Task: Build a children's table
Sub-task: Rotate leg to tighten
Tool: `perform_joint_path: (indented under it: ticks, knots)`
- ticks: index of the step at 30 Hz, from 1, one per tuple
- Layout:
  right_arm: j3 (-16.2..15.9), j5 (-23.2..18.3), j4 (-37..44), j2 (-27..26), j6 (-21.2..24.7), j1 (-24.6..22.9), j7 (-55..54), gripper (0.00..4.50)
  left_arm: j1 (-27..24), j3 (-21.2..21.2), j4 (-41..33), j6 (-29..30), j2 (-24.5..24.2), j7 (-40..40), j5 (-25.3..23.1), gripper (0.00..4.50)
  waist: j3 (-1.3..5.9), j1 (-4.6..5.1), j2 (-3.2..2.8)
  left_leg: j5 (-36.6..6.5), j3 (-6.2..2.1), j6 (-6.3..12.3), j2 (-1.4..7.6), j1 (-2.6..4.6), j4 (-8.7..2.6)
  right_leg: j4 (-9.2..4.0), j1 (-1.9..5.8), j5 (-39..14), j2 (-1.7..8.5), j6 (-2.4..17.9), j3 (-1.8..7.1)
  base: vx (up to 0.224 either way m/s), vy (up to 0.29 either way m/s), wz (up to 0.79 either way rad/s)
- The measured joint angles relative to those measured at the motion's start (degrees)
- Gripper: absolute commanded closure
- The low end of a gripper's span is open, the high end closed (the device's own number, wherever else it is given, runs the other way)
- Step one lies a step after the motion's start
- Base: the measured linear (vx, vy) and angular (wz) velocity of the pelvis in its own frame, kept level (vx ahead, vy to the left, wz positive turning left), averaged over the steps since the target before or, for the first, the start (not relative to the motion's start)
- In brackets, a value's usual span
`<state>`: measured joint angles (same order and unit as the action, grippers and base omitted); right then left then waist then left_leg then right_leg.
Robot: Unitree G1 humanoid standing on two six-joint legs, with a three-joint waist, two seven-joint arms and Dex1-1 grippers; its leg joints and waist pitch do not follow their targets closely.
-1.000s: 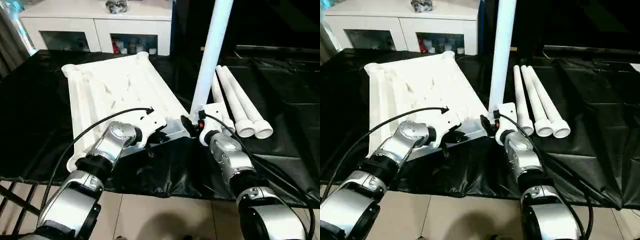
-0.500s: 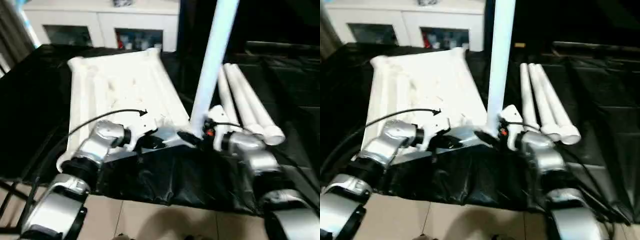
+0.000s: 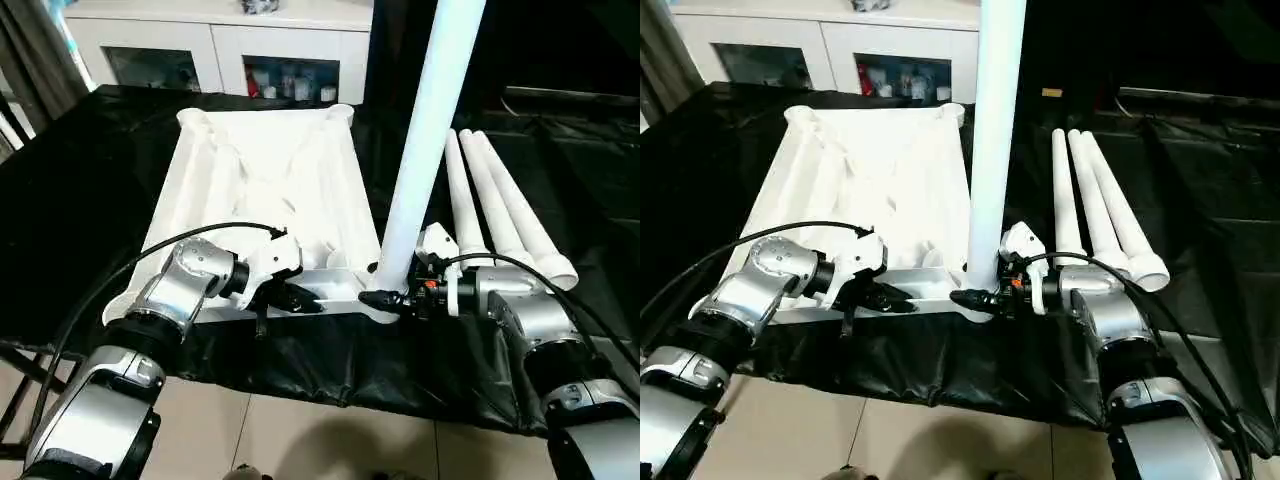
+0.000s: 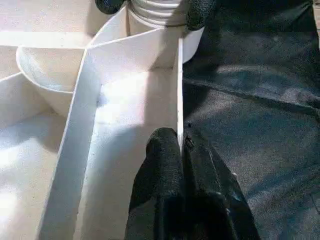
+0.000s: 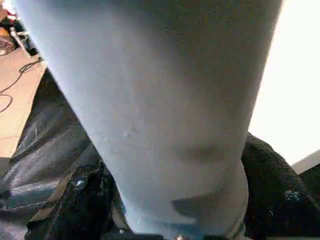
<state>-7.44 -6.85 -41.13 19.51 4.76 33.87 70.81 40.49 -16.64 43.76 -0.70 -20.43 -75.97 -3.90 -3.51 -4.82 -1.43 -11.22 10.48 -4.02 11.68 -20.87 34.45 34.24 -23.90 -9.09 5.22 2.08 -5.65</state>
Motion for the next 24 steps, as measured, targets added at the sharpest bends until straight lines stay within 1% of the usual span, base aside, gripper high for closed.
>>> perform_joint_path:
  ticks: [3,6,7,9,11,13,16,19,21,22,23,24]
  knots:
    - [0.11,-0.02,0.83,-0.53,0.19,-0.59,-0.09,1.74,0.0,0.05,0.02,0.06,0.16,0.13,0.0,4.5,0.0,-0.14,0.0,0.0,0.0,0.0,0.02,0.0,0.0,0.01,0.0,-0.01,0.0,-0.02,-0.02,0.0,0.0,0.0]
    - [1.69,-0.24,1.05,-2.28,-0.5,-1.9,-4.29,1.75,0.02,0.64,0.45,1.53,0.89,2.27,0.01,4.5,0.03,-0.08,0.05,0.0,0.05,-0.01,0.04,0.0,0.01,0.06,0.11,-0.01,-0.01,-0.02,0.0,0.0,0.0,0.0]
    - [2.57,-0.14,0.55,-3.34,-1.03,-2.12,-7.37,1.75,0.05,0.75,0.59,2.09,1.14,3.86,-0.13,4.5,0.03,0.1,0.05,0.01,0.08,-0.04,0.04,0.09,0.0,0.08,0.2,-0.01,-0.01,-0.03,0.02,0.0,0.0,0.0]
    - [3.99,0.42,-1.16,-5.36,-2.35,-1.95,-14.39,1.75,0.45,1.18,1.44,3.24,2.39,7.87,-0.55,4.5,0.04,0.5,0.11,0.03,0.08,-0.09,0.04,0.57,0.0,0.07,0.36,-0.18,0.0,-0.31,0.02,0.0,0.0,0.0]
    - [6.26,0.71,-4.63,-8.66,-2.94,-0.45,-25.14,1.75,1.04,2.0,2.39,5.4,4.8,13.57,-1.54,4.5,0.04,1.49,0.11,0.03,0.07,-0.11,0.02,0.86,-0.04,-0.07,0.62,-0.26,0.0,-0.44,0.03,0.0,0.0,0.0]
    - [8.55,0.93,-7.08,-11.42,-2.85,1.06,-35.33,1.76,1.57,2.52,2.61,7.86,7.6,18.93,-2.36,4.5,0.03,2.02,0.1,0.02,0.03,-0.11,0.0,0.88,-0.06,-0.29,0.68,-0.28,0.01,-0.46,-0.03,0.0,0.0,0.0]
    - [10.21,1.02,-9.12,-13.95,-2.8,2.63,-44.87,1.76,1.77,3.05,2.61,10.26,10.06,23.93,-2.54,4.5,0.03,2.71,0.09,0.03,0.0,-0.1,-0.03,0.86,-0.06,-0.55,0.78,-0.28,0.02,-0.47,-0.09,0.0,0.0,0.0]
    - [11.5,1.06,-10.09,-15.83,-3.06,3.36,-49.96,1.76,1.79,3.15,2.61,10.77,10.88,26.1,-2.61,4.5,0.03,2.98,0.08,0.03,-0.09,-0.09,-0.03,0.81,-0.18,-1.06,0.88,-0.27,0.02,-0.46,-0.23,0.0,0.0,0.0]
    - [11.64,1.21,-11.0,-16.44,-3.66,3.96,-51.56,1.76,1.8,3.15,2.61,10.77,10.96,26.61,-2.64,4.5,0.03,3.05,0.08,0.03,-0.09,-0.08,-0.06,0.77,-0.19,-1.22,0.89,-0.27,0.02,-0.46,-0.24,0.0,0.0,0.0]
    - [11.66,1.63,-11.3,-16.52,-4.39,3.96,-51.75,1.2,1.79,3.13,2.61,10.69,10.99,26.66,-2.66,4.5,0.03,3.05,0.09,0.03,-0.08,-0.08,-0.11,0.77,-0.16,-1.24,0.89,-0.27,0.05,-0.46,-0.21,0.0,0.0,0.0]
    - [11.66,1.74,-11.38,-16.52,-4.79,3.96,-51.74,1.2,1.79,3.09,2.61,10.53,10.98,26.66,-2.68,4.5,0.03,3.05,0.09,0.03,-0.07,-0.07,-0.15,0.77,-0.16,-1.24,0.89,-0.27,0.07,-0.46,-0.16,0.0,0.0,0.0]
    - [11.66,1.8,-11.46,-16.52,-5.19,3.97,-51.66,1.06,1.78,3.04,2.61,10.27,10.98,26.64,-2.78,4.5,0.02,3.04,0.09,0.03,-0.06,-0.07,-0.18,0.77,-0.16,-1.24,0.88,-0.27,0.08,-0.46,-0.11,0.0,0.0,0.0]
